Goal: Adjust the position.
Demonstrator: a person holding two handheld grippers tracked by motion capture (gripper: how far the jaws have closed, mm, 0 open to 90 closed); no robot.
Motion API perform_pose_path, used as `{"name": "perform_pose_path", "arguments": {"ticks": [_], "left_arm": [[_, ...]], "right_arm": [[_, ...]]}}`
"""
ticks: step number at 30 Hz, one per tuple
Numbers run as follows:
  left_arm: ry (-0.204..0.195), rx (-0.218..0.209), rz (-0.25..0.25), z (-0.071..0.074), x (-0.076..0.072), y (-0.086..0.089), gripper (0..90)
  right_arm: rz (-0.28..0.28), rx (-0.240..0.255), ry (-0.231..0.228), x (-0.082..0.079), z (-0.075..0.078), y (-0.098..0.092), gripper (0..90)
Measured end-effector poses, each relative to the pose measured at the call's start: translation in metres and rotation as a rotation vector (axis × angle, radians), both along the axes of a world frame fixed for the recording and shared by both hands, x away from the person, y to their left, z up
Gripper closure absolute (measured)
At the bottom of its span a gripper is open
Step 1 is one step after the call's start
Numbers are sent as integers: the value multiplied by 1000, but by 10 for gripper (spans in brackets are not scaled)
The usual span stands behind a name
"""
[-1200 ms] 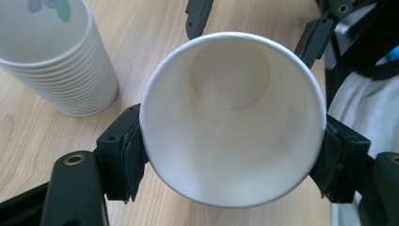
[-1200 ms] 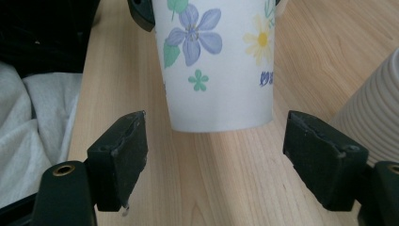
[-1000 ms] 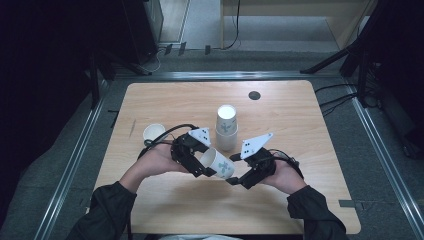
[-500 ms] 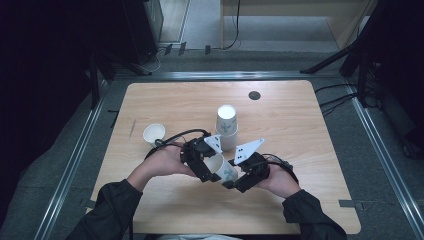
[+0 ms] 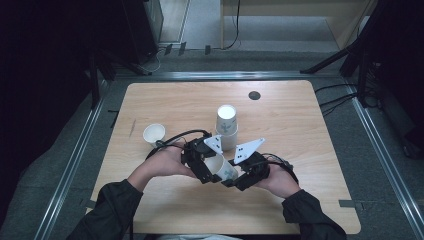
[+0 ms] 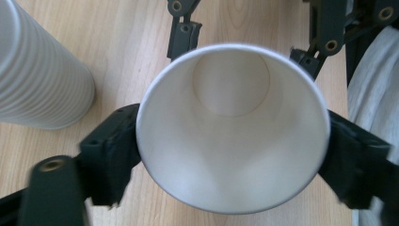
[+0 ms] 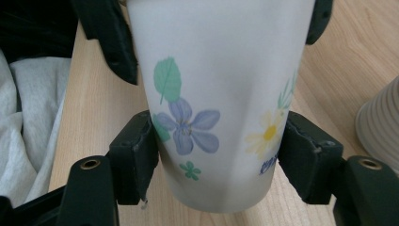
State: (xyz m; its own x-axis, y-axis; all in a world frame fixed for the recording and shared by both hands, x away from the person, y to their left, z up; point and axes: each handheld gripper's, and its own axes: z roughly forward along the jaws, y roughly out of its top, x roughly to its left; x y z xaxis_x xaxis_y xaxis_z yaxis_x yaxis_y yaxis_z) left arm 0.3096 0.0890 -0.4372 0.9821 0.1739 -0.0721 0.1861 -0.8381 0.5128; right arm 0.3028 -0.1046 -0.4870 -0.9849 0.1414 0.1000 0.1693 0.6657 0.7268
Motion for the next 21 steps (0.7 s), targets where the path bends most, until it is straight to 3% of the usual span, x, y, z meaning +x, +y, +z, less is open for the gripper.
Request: {"name": "perform_pose_path", "arguments": {"ticks": [1,8,15,16,17,20,21], "left_arm": [[-16,-14,7,2,0,2,129],[-23,-95,47,9,1,14,103],[-27,-216,86,16,-2,35,73],[-27,-216,86,16,-2,35,73],[-27,-252,100,18,-4,40,73],[-28,-280,110,18,-5,44,74],[-26,-313,124,18,-8,48,74]], "right_arm": [[-4,6,2,0,2,-1,337],[-6,29,-11,3,8,-5,337],[-2,80,-29,8,22,-10,337],[-4,86,-26,8,24,-11,337],[-3,90,-28,9,26,-11,337],[-1,100,-29,10,29,-12,337],[11,106,-30,11,31,-12,336]]}}
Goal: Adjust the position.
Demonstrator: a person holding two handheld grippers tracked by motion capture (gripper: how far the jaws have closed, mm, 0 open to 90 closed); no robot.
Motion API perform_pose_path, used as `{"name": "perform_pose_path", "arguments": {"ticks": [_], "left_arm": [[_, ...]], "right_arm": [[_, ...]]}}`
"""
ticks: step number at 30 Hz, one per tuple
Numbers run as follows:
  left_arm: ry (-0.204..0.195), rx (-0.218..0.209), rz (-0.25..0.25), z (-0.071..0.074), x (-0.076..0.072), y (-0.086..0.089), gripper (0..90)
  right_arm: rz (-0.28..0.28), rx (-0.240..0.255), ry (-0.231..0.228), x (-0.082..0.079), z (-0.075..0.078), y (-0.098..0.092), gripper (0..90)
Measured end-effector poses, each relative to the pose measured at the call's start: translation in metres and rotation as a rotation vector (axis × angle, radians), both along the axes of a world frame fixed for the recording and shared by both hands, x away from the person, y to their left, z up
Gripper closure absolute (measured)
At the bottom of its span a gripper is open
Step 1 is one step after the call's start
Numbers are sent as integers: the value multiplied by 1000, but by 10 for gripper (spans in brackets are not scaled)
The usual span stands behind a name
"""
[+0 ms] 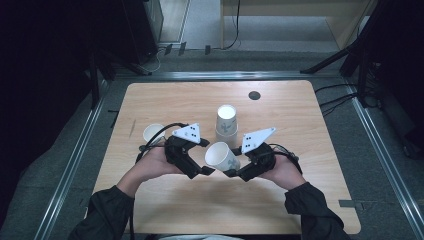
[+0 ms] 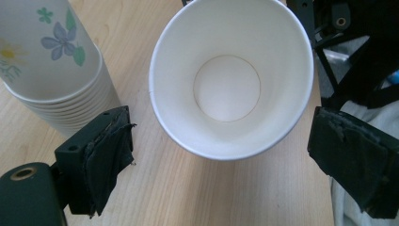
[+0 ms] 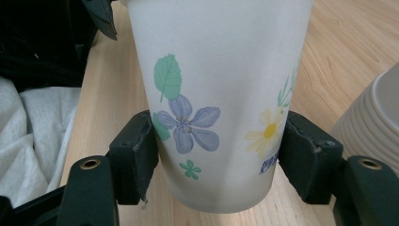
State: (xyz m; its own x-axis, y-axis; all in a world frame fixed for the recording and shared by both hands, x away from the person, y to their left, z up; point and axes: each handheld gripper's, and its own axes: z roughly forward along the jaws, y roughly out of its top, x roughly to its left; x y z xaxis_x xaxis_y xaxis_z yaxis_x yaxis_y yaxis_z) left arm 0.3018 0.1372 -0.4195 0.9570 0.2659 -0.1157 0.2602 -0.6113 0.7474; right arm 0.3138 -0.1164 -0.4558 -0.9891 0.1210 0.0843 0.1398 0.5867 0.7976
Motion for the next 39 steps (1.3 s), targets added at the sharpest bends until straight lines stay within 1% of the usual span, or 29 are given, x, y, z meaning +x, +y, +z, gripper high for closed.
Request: {"name": "perform_pose_path", "arguments": {"ticks": [1,2,3,5,6,7,8,9,10,11,12,14,15,17,18,19,20,22,23,24,26,27,29,30,31,35,37,38,39], "left_arm": [[4,-18,2,-1,-1,2,74],[4,-18,2,-1,-1,2,74],[6,-42,14,-3,-3,5,74],[5,-48,18,-4,-4,6,74],[7,-66,28,-5,-6,7,74],[7,-66,28,-5,-6,7,74],[2,-81,39,-5,-8,8,74],[-2,-97,45,-4,-9,10,75],[5,-124,56,-4,-9,12,79],[5,-124,56,-4,-9,12,79],[22,-165,69,-4,-10,14,80],[18,-184,83,-4,-11,17,80],[18,-184,83,-4,-11,17,80],[27,-215,93,-5,-12,18,82],[29,-241,104,-6,-14,19,115],[29,-241,104,-6,-14,19,134],[43,-262,103,-7,-14,19,134],[51,-262,101,-9,-14,18,135],[43,-257,109,-9,-16,16,139],[43,-257,109,-9,-16,16,139],[38,-250,113,-11,-16,15,142],[38,-250,113,-11,-16,15,149],[23,-247,111,-11,-17,14,167],[16,-249,108,-11,-18,14,199],[12,-249,111,-11,-18,14,210],[5,-245,104,-10,-18,14,224],[6,-238,102,-10,-18,14,233],[1,-222,99,-9,-19,13,234],[1,-222,99,-9,-19,13,235]], "right_arm": [[0,1,1,0,1,0,337],[0,1,1,0,1,0,337],[12,13,4,1,3,1,337],[16,18,1,1,4,1,336],[25,27,2,2,6,3,337],[31,36,2,2,6,4,337],[37,41,10,3,7,5,337],[42,44,8,3,7,6,337],[50,47,9,4,7,7,337],[58,49,16,4,8,9,337],[63,48,18,4,8,10,336],[76,58,16,5,8,13,337],[76,58,16,5,8,13,337],[88,66,27,6,8,16,337],[106,76,39,6,8,19,336],[106,76,39,6,8,19,336],[119,79,42,7,8,22,337],[128,77,47,7,7,25,337],[132,78,48,7,7,26,337],[138,76,56,7,6,27,337],[144,74,55,6,6,30,337],[144,74,55,6,6,30,337],[144,67,59,6,5,31,338],[141,65,58,6,5,31,339],[142,65,60,7,4,31,340],[140,65,59,7,5,30,342],[142,65,62,7,4,31,342],[143,59,73,7,4,31,337],[143,59,73,7,4,31,337]]}}
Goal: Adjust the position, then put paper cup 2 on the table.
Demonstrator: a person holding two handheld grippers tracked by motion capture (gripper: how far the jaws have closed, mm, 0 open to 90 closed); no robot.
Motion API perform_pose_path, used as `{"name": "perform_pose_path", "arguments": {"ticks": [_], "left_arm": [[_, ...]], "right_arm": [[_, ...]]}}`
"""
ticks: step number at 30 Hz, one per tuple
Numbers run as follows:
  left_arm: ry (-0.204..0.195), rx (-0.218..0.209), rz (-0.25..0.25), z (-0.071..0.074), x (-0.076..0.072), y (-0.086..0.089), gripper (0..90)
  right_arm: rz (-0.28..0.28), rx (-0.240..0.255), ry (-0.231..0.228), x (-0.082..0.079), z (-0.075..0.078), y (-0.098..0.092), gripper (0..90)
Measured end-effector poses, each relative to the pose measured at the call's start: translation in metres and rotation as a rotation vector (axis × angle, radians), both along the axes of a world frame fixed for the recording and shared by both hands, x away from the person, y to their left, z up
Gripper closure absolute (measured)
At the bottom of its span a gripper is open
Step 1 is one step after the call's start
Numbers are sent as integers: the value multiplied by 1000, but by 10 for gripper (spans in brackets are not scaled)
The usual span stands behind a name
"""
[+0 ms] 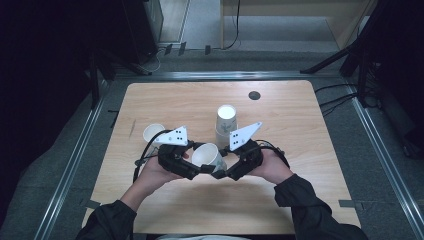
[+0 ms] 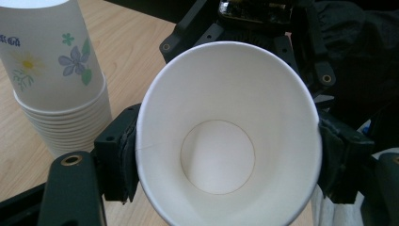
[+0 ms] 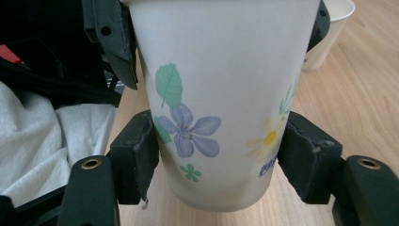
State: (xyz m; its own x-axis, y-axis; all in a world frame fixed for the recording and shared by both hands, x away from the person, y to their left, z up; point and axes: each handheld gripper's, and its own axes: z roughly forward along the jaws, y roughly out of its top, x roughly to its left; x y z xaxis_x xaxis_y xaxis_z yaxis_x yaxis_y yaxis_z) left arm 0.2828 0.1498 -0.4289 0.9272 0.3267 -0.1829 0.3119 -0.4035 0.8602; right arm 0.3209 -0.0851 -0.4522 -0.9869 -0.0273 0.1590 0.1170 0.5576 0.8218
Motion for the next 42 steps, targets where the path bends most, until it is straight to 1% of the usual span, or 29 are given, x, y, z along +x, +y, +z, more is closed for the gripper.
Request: {"name": "perform_pose_path", "arguments": {"ticks": [2,3,6,7,8,9,11,12,14,15,17,20,21,22,23,25,26,27,28,30,32,33,34,36,37,39,41,42], "left_arm": [[-14,24,5,3,-1,1,235],[-13,25,5,4,-1,2,235],[-10,17,11,6,0,5,235],[-2,9,18,8,0,7,235],[1,2,23,9,1,8,235],[5,9,33,12,1,10,236],[10,14,31,14,1,13,236],[3,19,32,16,1,15,236],[6,20,30,17,1,16,236],[2,27,26,18,2,18,236],[-10,49,29,20,2,21,236],[-3,61,25,20,4,23,236],[-9,77,29,19,5,25,236],[-3,101,28,19,6,26,236],[-8,111,31,18,7,28,236],[-3,120,29,17,9,30,237],[-3,120,29,17,9,30,236],[-3,136,23,16,11,32,236],[-3,136,23,16,11,32,236],[-3,156,24,13,15,35,236],[-6,162,25,11,17,36,236],[-3,180,21,8,19,39,236],[-3,180,21,8,19,39,236],[-4,197,23,4,21,42,236],[-10,204,24,2,21,43,236],[-4,230,24,-3,23,47,235],[0,233,29,-8,24,50,235],[3,241,27,-10,24,51,235]], "right_arm": [[-2,-6,9,0,-1,0,298],[0,-6,13,0,-1,1,273],[-8,-11,12,1,-1,0,251],[-25,-19,7,1,-2,-2,238],[-25,-19,7,1,-2,-2,238],[-33,-36,2,2,-3,-4,229],[-46,-42,-4,2,-3,-5,226],[-51,-48,-5,2,-4,-6,225],[-64,-51,-13,2,-5,-8,224],[-76,-59,-14,2,-5,-9,224],[-79,-62,-19,2,-5,-10,224],[-86,-65,-25,1,-6,-12,220],[-92,-68,-25,1,-5,-13,220],[-109,-70,-32,0,-6,-15,220],[-116,-69,-38,1,-6,-15,220],[-136,-75,-37,1,-7,-18,220],[-136,-75,-37,1,-7,-18,220],[-158,-73,-42,0,-7,-21,220],[-160,-68,-43,0,-7,-22,219],[-170,-68,-49,-1,-7,-25,217],[-181,-70,-53,-1,-6,-26,217],[-200,-65,-60,-1,-7,-30,217],[-200,-65,-60,-1,-7,-30,217],[-217,-67,-62,0,-8,-33,217],[-220,-71,-62,1,-8,-34,217],[-222,-85,-66,3,-10,-37,217],[-229,-97,-54,4,-11,-38,217],[-236,-101,-51,5,-12,-38,217]]}}
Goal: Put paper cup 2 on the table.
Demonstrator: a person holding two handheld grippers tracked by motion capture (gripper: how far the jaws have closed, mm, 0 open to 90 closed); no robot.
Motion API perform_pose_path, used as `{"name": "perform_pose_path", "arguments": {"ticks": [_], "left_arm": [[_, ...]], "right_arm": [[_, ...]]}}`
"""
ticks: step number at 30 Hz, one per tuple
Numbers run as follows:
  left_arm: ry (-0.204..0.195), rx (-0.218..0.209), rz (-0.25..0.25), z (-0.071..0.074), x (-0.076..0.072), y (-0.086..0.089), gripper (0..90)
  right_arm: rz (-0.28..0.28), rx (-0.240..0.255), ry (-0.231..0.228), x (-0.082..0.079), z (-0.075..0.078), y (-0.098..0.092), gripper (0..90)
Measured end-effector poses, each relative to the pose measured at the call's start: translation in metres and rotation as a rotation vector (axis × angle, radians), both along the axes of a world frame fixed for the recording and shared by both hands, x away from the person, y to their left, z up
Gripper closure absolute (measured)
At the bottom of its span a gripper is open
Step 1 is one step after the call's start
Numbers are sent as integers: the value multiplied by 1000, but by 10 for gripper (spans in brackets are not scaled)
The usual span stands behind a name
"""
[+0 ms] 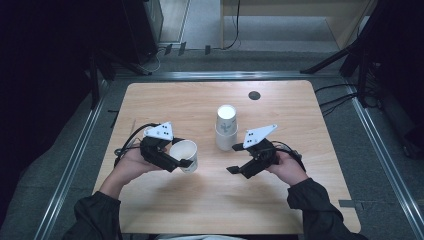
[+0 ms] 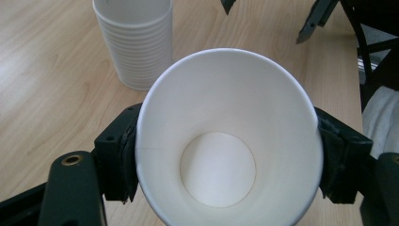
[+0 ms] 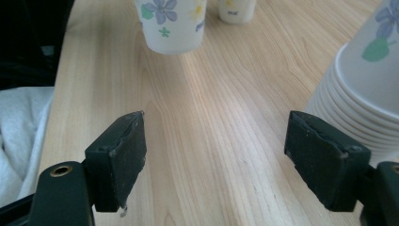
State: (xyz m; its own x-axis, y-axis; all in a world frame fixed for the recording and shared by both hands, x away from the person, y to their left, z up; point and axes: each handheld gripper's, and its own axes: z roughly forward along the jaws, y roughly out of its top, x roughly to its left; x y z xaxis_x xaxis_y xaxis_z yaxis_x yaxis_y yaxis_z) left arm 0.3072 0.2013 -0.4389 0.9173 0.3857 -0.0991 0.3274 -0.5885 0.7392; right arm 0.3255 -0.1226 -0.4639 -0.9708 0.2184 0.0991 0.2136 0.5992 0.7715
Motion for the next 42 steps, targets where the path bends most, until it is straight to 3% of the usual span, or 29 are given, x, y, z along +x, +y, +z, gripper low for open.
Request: {"name": "perform_pose_path", "arguments": {"ticks": [4,13,18,24,39,42], "left_arm": [[3,32,5,-5,1,3,235],[2,53,22,-17,0,17,234],[23,84,35,-29,1,25,234],[52,122,73,-44,4,38,234],[33,125,82,-55,2,45,218],[48,128,73,-56,3,45,199]], "right_arm": [[-4,-10,-6,1,-1,0,217],[-36,-14,-4,7,-4,-1,217],[-18,-8,-33,10,-3,0,219],[-9,-12,-30,12,-4,3,223],[1,-26,-32,15,-6,7,223],[-2,-26,-33,15,-6,7,223]]}}
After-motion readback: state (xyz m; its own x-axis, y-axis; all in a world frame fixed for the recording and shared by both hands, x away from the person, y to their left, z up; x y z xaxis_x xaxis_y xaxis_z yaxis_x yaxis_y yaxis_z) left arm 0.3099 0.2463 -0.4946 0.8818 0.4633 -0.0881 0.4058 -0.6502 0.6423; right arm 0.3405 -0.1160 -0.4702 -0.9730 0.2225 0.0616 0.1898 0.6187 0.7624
